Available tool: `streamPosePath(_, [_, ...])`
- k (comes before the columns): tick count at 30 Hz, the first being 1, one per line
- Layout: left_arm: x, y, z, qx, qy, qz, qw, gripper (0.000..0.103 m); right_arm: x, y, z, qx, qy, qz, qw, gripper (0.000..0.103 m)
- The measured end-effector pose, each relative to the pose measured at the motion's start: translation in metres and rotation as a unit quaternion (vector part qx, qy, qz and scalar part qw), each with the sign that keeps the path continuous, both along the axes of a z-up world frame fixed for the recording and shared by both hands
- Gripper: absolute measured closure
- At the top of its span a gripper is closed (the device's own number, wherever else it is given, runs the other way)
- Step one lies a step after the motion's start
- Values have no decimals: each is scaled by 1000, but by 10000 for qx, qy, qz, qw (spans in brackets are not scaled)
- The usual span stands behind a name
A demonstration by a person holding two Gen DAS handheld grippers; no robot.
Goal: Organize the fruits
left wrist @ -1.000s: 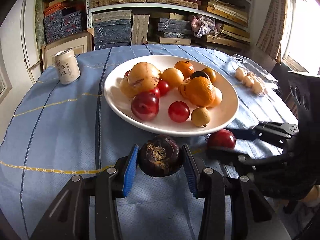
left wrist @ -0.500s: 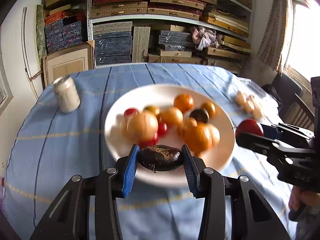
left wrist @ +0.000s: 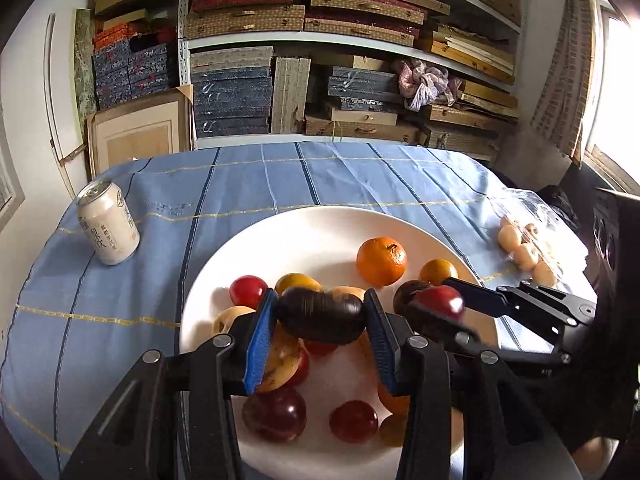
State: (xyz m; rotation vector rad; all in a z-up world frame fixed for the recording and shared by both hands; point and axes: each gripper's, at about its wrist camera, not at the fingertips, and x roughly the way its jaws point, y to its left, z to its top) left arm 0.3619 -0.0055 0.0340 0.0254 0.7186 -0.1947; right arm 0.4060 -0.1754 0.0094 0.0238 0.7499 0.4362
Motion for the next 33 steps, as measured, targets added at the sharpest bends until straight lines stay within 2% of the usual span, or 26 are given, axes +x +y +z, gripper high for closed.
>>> streamPosePath(3, [-2, -2, 1, 38, -45, 9, 10000, 44, -6, 0, 2, -90, -174, -68, 9998, 31])
streamPosePath(5, [-7, -1, 4, 86, -103, 76, 9999, 28, -12, -2, 4, -107, -218, -98, 9997, 28])
streamPosePath(7, [-14, 0, 7, 83, -153, 75, 9998, 21, -21, -6, 7, -128, -276, -160, 9994, 18])
streamPosePath(11, [-34, 6, 11, 83, -211, 132, 9997, 6, -47, -20, 13, -85, -422, -307, 9986, 11])
streamPosePath(17, [-73, 24, 7, -155, -114, 453, 9988, 4, -96, -41, 12, 109, -452, -596, 9971, 5])
streamPosePath(21, [-102, 35, 0, -246, -47, 536, 9982, 4, -127, -44, 10, -77, -499, -869, 9949, 5])
streamPosePath(27, [-137, 39, -5, 63, -119, 697, 9975, 4, -164, -39, 9, -231, -736, -863, 9933, 5])
streamPosePath(33, [-154, 36, 2, 67, -349, 639, 9973, 4, -179, -34, 13, -287, -936, -927, 9909, 5])
